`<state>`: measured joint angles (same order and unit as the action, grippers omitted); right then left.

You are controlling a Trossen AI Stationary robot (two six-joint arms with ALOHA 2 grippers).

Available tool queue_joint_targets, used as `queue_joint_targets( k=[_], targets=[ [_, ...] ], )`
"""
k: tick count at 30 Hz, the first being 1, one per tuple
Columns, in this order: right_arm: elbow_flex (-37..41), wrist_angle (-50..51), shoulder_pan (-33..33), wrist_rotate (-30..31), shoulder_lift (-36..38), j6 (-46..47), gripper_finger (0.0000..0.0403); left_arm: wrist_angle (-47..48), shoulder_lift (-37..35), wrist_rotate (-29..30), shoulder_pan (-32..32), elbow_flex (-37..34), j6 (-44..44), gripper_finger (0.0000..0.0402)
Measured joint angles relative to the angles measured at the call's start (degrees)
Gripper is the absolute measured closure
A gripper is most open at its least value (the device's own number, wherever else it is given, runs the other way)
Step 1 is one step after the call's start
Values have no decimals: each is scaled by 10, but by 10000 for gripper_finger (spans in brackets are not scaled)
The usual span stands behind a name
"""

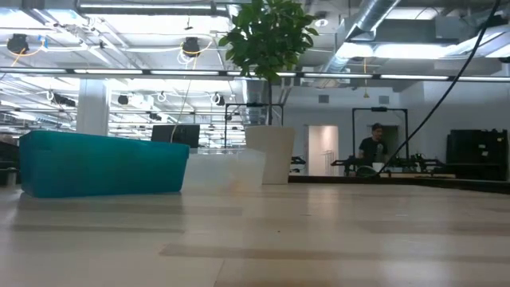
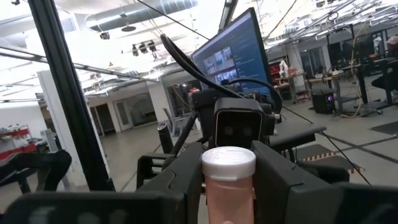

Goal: Pick and place medicine bottles into bin by pill shape (circle, oval)
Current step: Put the pink pill bottle into the transparent bin

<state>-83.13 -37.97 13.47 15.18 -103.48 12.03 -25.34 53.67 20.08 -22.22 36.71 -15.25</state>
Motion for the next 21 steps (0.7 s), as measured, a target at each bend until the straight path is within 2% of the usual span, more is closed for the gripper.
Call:
queue_joint_targets(
  k=[8,16,21],
  targets=[
    [0,4,0,0,0,2,275,1,0,-6,0,0,-3,127],
    [0,3,-1,0,0,1,275,2,0,-5,0,0,-3,197],
    [0,3,-1,0,0,2,275,2,0,-4,0,0,-3,222]
  ],
)
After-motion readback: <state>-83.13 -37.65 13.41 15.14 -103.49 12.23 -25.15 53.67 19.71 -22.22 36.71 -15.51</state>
